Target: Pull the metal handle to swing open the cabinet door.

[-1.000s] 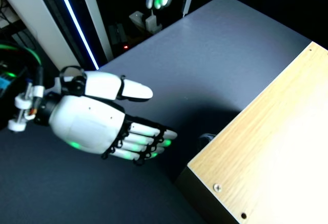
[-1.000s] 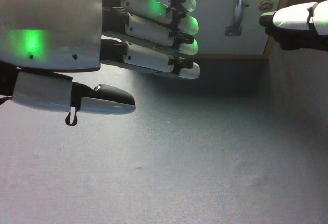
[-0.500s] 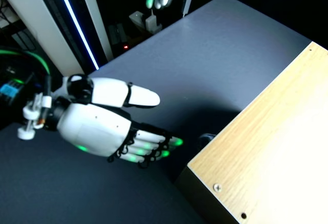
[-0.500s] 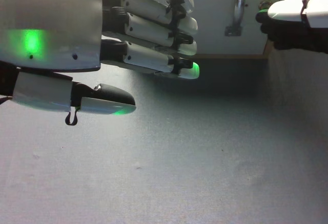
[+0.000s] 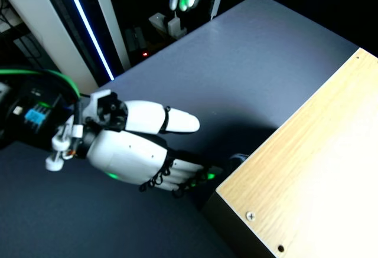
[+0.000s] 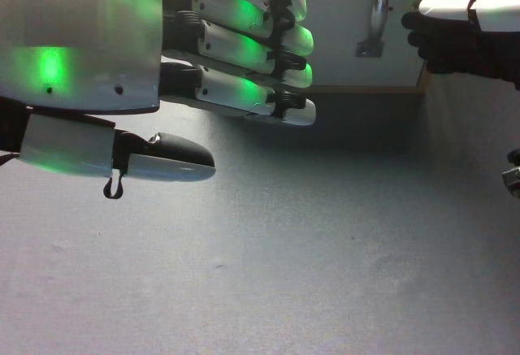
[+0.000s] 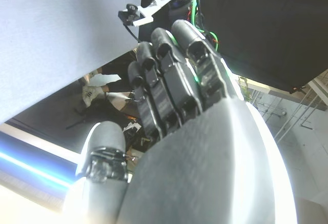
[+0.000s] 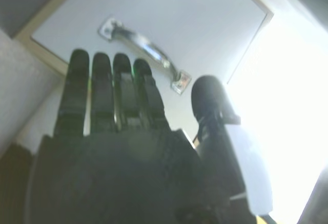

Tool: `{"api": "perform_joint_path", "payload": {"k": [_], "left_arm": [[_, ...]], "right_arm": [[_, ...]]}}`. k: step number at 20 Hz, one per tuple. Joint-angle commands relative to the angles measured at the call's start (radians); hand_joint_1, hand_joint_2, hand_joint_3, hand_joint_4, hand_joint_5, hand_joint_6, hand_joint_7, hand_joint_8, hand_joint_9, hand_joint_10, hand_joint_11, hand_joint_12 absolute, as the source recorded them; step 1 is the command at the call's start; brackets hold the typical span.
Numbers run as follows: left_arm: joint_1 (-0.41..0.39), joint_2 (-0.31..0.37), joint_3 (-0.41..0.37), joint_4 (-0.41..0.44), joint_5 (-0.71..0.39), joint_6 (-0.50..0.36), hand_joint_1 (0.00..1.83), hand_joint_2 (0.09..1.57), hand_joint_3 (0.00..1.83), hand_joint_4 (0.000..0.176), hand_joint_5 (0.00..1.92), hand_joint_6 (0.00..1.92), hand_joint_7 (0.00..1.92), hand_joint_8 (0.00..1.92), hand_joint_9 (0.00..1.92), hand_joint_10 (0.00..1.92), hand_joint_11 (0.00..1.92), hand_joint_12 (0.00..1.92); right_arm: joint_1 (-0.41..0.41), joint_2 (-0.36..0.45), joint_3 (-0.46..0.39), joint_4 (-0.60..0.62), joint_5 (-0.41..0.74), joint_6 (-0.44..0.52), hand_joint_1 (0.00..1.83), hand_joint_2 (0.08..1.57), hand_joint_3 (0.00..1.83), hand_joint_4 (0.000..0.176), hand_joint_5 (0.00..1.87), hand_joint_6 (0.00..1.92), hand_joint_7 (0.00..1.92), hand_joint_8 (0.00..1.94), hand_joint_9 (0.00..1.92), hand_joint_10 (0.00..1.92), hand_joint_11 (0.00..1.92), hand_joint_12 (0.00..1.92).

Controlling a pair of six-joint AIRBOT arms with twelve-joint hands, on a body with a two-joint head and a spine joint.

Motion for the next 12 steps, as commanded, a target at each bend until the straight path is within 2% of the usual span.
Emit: {"api": "perform_joint_path", "payload": {"k": [1,12], "left_arm": [[-0.008,0.005,-0.001,-0.100,-0.020,0.010,0.00,1.57,0.03,0.000,0.55,0.00,0.59,0.00,0.54,0.00,0.15,0.84],[-0.008,0.005,-0.001,-0.100,-0.020,0.010,0.00,1.57,0.02,0.000,0.57,0.00,0.59,0.00,0.54,0.00,0.16,0.84]], "right_arm": [[0.010,0.003,0.002,0.014,0.112,0.010,0.00,1.56,0.00,0.000,0.17,0.00,0.16,0.00,0.14,0.00,0.00,0.38],[0.019,-0.044,0.023,0.049,0.137,0.010,0.00,1.57,0.00,0.000,0.17,0.00,0.17,0.00,0.15,0.00,0.00,0.42]]}}
